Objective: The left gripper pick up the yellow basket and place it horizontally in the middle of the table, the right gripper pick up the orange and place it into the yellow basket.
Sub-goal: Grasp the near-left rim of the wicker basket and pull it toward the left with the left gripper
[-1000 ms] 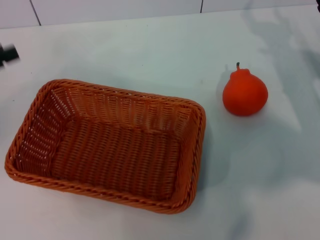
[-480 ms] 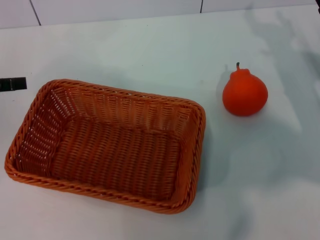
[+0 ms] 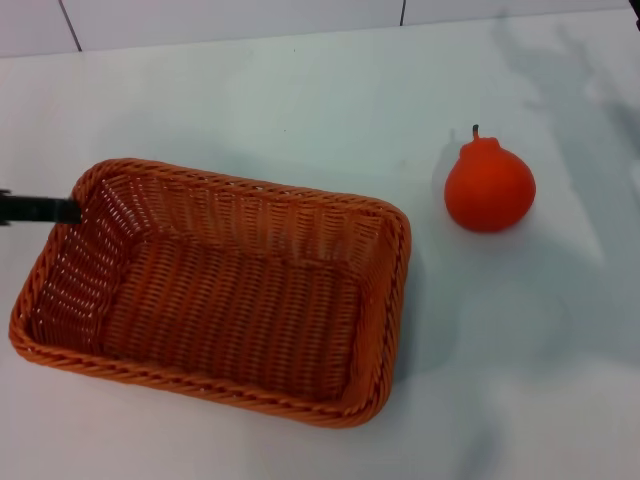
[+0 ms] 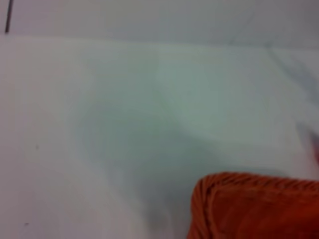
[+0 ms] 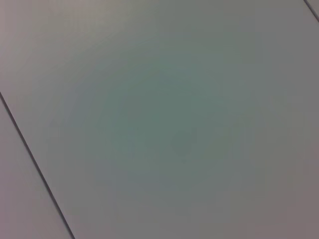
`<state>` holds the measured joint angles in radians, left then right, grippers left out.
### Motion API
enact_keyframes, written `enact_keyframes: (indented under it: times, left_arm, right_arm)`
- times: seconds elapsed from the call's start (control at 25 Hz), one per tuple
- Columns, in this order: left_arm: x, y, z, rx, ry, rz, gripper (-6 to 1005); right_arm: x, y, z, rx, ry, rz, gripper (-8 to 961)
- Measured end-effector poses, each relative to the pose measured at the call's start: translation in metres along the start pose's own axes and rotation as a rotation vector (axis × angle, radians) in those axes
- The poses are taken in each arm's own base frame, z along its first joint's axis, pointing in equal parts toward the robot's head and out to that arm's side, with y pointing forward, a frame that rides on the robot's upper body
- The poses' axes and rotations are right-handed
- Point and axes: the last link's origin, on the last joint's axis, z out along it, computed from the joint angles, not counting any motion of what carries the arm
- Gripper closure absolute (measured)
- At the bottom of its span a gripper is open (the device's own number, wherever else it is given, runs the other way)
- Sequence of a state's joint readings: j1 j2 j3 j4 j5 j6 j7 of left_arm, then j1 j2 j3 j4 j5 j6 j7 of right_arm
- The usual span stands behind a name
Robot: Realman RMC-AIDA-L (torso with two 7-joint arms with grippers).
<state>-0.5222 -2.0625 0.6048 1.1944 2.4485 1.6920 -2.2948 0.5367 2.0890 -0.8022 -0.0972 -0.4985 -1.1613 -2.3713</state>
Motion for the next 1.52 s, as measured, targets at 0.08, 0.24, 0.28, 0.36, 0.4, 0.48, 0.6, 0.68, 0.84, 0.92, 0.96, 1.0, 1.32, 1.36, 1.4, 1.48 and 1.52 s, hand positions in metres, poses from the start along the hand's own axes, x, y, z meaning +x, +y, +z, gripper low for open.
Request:
enact_keyframes:
  times: [0.08, 0.24, 0.28, 0.36, 0.4, 0.48, 0.6, 0.68, 0.84, 0.92, 0.96, 1.0, 1.32, 1.36, 1.4, 1.48, 1.52]
  left_arm:
    - [-0.001, 0.001, 0.005, 0.019, -0.021, 0.003, 198]
    - [0.001, 0.002, 0.011, 0.055, -0.037, 0.011, 213]
    - [0.001, 0.002, 0.012, 0.067, -0.042, 0.014, 217]
    - [0.001, 0.002, 0.014, 0.081, -0.053, 0.019, 225]
    - [0.001, 0.003, 0.015, 0.089, -0.063, 0.024, 229]
    - [0.001, 0.008, 0.024, 0.106, -0.126, 0.055, 236]
    - [0.000, 0.010, 0.030, 0.126, -0.164, 0.067, 248]
    - [0.001, 0.012, 0.034, 0.150, -0.192, 0.076, 256]
    - [0.002, 0.014, 0.038, 0.167, -0.225, 0.093, 271]
    - [0.003, 0.015, 0.039, 0.168, -0.230, 0.101, 279]
    - [0.003, 0.016, 0.038, 0.170, -0.229, 0.102, 282]
    - [0.004, 0.016, 0.037, 0.172, -0.227, 0.102, 286]
    - [0.005, 0.018, 0.035, 0.167, -0.226, 0.107, 600]
    - [0.005, 0.018, 0.035, 0.165, -0.223, 0.104, 634]
    - [0.005, 0.017, 0.034, 0.163, -0.218, 0.100, 669]
    - [0.006, 0.016, 0.032, 0.148, -0.183, 0.074, 738]
    - [0.006, 0.015, 0.030, 0.134, -0.158, 0.054, 750]
  right_arm:
    - [0.000, 0.000, 0.000, -0.001, -0.002, 0.000, 25]
    - [-0.001, 0.000, 0.001, -0.005, -0.007, -0.001, 26]
    - [-0.001, 0.000, 0.002, -0.006, -0.009, -0.001, 26]
    - [-0.001, 0.001, 0.002, -0.012, -0.010, -0.001, 26]
    - [0.000, 0.003, 0.002, -0.022, -0.007, 0.002, 26]
    - [0.000, 0.004, 0.002, -0.027, -0.006, 0.003, 26]
    - [0.000, 0.005, 0.002, -0.032, -0.003, 0.005, 26]
    - [0.000, 0.005, 0.002, -0.032, -0.003, 0.005, 26]
    - [0.000, 0.005, 0.002, -0.038, -0.005, 0.006, 26]
    - [0.000, 0.006, 0.002, -0.040, -0.006, 0.006, 26]
    - [0.000, 0.006, 0.002, -0.041, -0.006, 0.006, 26]
    - [0.000, 0.006, 0.003, -0.042, -0.007, 0.006, 26]
    - [0.001, 0.006, 0.003, -0.047, -0.003, 0.009, 27]
    - [0.001, 0.006, 0.003, -0.047, -0.003, 0.009, 27]
    - [0.001, 0.007, 0.003, -0.048, -0.003, 0.009, 27]
    - [0.001, 0.007, 0.003, -0.049, -0.003, 0.009, 27]
    - [0.001, 0.007, 0.002, -0.050, -0.004, 0.009, 27]
